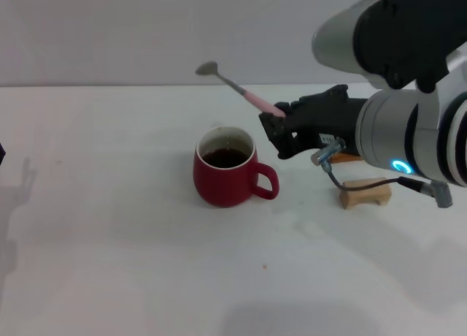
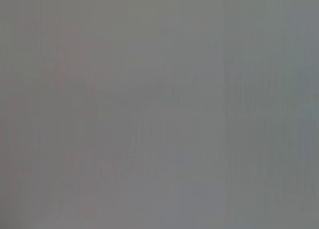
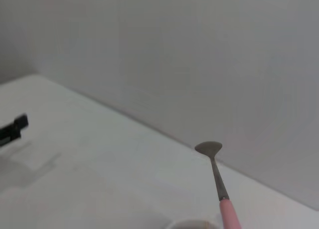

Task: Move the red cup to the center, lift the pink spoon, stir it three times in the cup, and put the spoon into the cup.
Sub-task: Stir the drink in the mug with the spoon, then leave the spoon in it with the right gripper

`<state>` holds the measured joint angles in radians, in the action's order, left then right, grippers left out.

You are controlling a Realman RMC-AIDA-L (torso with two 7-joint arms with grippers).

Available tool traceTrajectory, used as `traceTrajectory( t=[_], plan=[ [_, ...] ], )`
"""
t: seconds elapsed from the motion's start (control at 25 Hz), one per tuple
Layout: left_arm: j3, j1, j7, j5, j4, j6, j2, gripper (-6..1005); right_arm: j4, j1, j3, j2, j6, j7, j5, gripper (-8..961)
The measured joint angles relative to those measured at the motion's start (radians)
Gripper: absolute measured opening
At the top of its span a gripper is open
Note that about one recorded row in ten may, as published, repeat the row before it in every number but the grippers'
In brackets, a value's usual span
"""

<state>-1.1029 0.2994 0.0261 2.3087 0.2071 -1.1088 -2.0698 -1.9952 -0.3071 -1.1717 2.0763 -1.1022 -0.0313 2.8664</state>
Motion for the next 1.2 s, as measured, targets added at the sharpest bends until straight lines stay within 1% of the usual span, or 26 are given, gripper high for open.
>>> traceTrajectory(
  t=[0.2, 0.4, 0.44, 0.56, 0.68, 0.72, 0.76, 0.92, 1.04, 1.12, 1.2],
  plan=[
    [0.000, 0.004, 0.000, -0.002, 0.000, 0.001, 0.001, 810, -0.027, -0.055, -0.014, 0.001, -0.132, -0.001, 0.001, 159],
    [0.000, 0.007, 0.000, -0.002, 0.000, 0.006, 0.001, 810, -0.036, -0.108, -0.041, 0.002, -0.246, -0.014, -0.029, 158],
    [0.000, 0.007, 0.000, -0.001, 0.000, 0.009, 0.001, 810, -0.036, -0.128, -0.044, 0.002, -0.284, -0.024, -0.041, 158],
    [0.000, 0.007, 0.000, -0.001, 0.000, 0.010, 0.001, 810, -0.037, -0.147, -0.053, 0.002, -0.323, -0.027, -0.045, 158],
    [0.000, 0.007, 0.000, 0.000, -0.001, 0.012, 0.000, 810, -0.038, -0.185, -0.089, 0.001, -0.375, -0.026, -0.046, 158],
    [0.000, 0.007, 0.000, 0.000, -0.002, 0.012, 0.000, 810, -0.037, -0.216, -0.123, -0.001, -0.401, -0.024, -0.046, 158],
    [0.000, 0.007, 0.000, 0.001, -0.004, 0.012, 0.000, 810, -0.037, -0.216, -0.123, -0.001, -0.401, -0.024, -0.046, 158],
    [0.000, 0.007, 0.000, 0.001, -0.006, 0.013, 0.000, 810, -0.026, -0.282, -0.176, -0.005, -0.437, -0.016, -0.047, 159],
    [0.000, 0.007, 0.000, 0.002, -0.006, 0.015, 0.000, 810, 0.005, -0.322, -0.195, -0.006, -0.439, -0.014, -0.058, 159],
    [0.001, 0.007, 0.000, 0.002, -0.007, 0.016, 0.000, 810, 0.054, -0.345, -0.205, -0.004, -0.437, -0.014, -0.101, 159],
    [0.001, 0.007, 0.000, 0.002, -0.008, 0.017, 0.000, 810, 0.070, -0.353, -0.209, -0.004, -0.439, -0.013, -0.118, 159]
  ],
)
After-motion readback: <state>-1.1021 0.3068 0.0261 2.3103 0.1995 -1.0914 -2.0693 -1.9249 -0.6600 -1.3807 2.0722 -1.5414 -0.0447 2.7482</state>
